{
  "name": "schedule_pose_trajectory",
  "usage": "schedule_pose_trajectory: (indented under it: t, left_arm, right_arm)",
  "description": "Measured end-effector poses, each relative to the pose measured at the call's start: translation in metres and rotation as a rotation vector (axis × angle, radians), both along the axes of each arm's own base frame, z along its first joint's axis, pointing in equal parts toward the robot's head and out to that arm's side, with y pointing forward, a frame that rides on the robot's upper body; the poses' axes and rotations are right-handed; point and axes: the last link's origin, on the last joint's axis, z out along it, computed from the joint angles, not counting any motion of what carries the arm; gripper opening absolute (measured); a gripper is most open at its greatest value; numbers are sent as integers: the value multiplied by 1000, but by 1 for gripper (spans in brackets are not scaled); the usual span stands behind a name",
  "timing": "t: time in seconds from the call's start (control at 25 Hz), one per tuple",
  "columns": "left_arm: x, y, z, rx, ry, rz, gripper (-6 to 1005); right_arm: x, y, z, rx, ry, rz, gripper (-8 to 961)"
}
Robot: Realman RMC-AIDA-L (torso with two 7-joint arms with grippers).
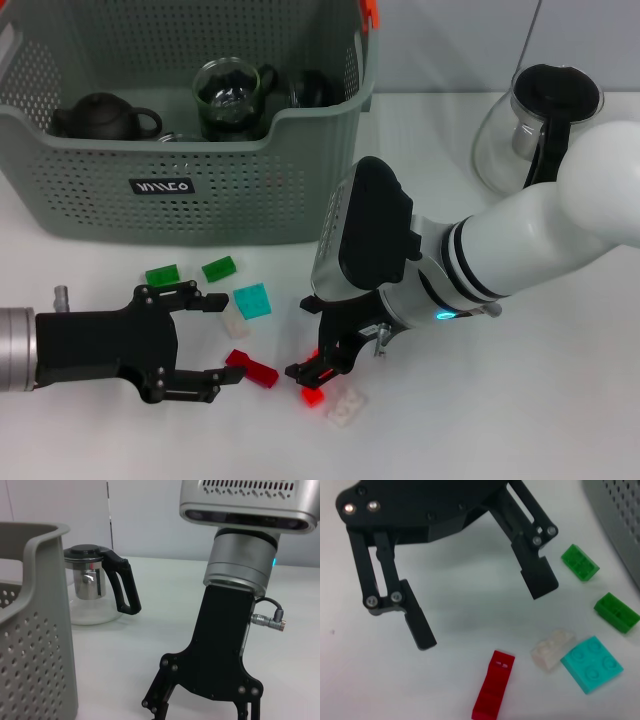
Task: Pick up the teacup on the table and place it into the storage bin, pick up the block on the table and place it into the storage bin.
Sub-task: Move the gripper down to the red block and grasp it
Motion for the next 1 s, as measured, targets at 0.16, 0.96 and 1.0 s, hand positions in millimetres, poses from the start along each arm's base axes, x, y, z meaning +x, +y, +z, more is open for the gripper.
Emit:
schedule_pose_trajectory:
  t: [0.16,0.96,1.0]
  left_arm:
    - [0,0,0,-1,-1,1,843]
    - [0,-1,-1,-2,-6,5,844]
    - [0,-2,-1,-2,-6,6,844]
  right_arm:
    - [2,0,0,1,-1,-4,850]
    - [5,-1,4,-5,-11,-33,768]
    - [5,-1,4,-6,-11,-34,768]
